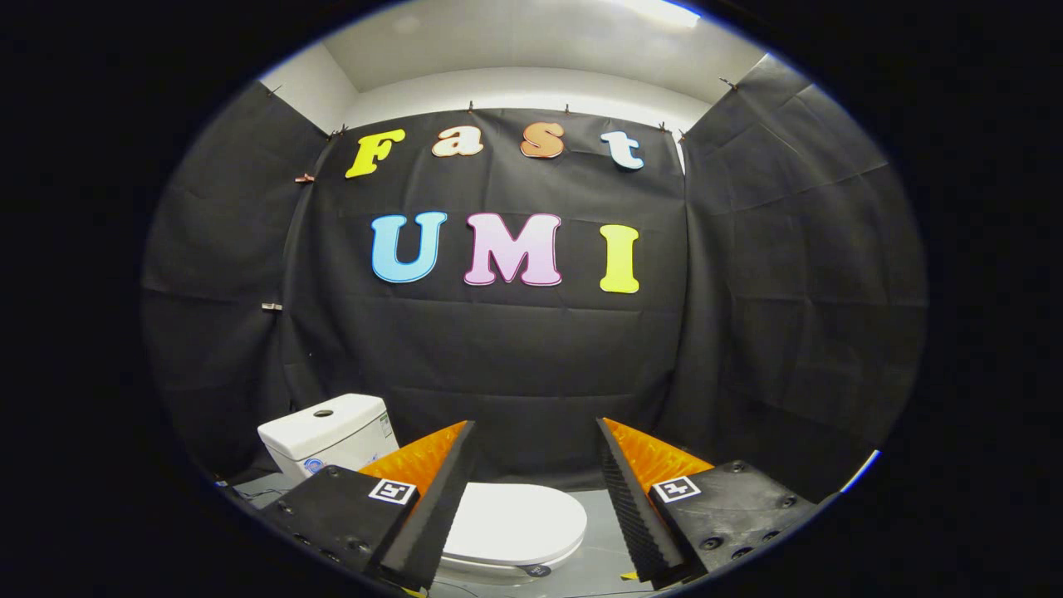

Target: Open the toilet lid.

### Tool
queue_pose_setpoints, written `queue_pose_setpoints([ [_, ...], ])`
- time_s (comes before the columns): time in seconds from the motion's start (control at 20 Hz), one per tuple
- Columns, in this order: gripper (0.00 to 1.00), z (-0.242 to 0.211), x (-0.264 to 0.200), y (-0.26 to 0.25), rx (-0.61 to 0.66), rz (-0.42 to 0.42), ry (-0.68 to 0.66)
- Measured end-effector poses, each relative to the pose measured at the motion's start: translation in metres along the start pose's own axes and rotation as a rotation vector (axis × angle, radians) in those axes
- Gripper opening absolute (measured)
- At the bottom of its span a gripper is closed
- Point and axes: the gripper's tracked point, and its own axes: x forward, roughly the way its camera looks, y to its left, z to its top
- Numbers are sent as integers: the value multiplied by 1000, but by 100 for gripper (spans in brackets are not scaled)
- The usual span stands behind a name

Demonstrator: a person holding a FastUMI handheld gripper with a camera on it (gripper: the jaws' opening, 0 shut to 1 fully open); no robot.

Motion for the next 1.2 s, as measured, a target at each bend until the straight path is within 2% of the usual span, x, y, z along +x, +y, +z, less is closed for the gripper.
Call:
queue_pose_setpoints([
  [0.7, 88, -7, 2, -1, -5, -11, 13],
  [0.95, 87, -28, 6, -11, 39, -34, 52],
  [1.2, 87, -74, 15, -18, 137, -40, 146],
])
